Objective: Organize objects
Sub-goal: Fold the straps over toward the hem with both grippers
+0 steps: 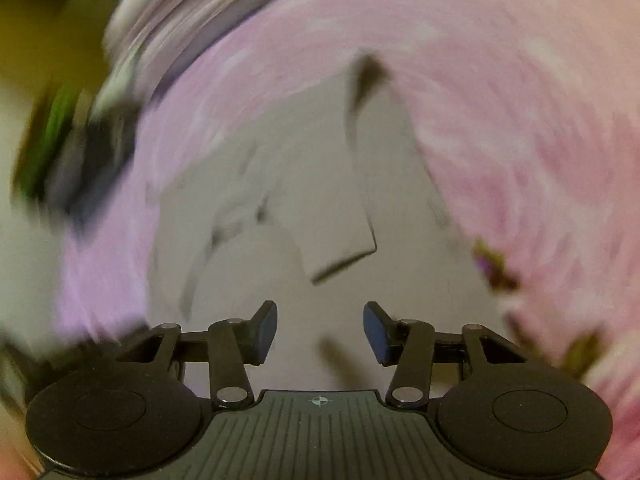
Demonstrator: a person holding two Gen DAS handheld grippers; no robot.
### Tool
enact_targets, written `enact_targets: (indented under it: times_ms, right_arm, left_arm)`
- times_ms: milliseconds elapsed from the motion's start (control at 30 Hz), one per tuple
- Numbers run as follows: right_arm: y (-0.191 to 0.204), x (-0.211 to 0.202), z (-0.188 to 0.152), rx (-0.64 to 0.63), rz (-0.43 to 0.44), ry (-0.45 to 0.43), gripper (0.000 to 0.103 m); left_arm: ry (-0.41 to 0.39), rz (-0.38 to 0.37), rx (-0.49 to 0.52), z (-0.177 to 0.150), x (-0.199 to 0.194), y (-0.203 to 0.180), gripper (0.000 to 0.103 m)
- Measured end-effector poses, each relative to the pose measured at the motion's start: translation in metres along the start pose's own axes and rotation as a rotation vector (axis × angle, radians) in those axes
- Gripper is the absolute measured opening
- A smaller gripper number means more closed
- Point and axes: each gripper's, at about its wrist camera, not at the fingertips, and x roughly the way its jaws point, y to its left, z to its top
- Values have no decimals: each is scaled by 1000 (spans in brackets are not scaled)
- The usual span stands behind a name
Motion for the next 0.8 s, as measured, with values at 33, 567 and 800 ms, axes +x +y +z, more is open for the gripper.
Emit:
enact_targets:
  times_ms: [33,567,800]
  right_arm:
    - [-7,5,2,93,36,-12,46]
    - [-9,17,9,276,59,-215,0]
    - [-28,-18,-22,287,49,-168,0]
  left_arm:
    - [-8,-8,-54,5,6,3,28]
    - [-65,-43,-196,-10,-2,14,0]
    - [-33,-16,-155,-43,-26,11,0]
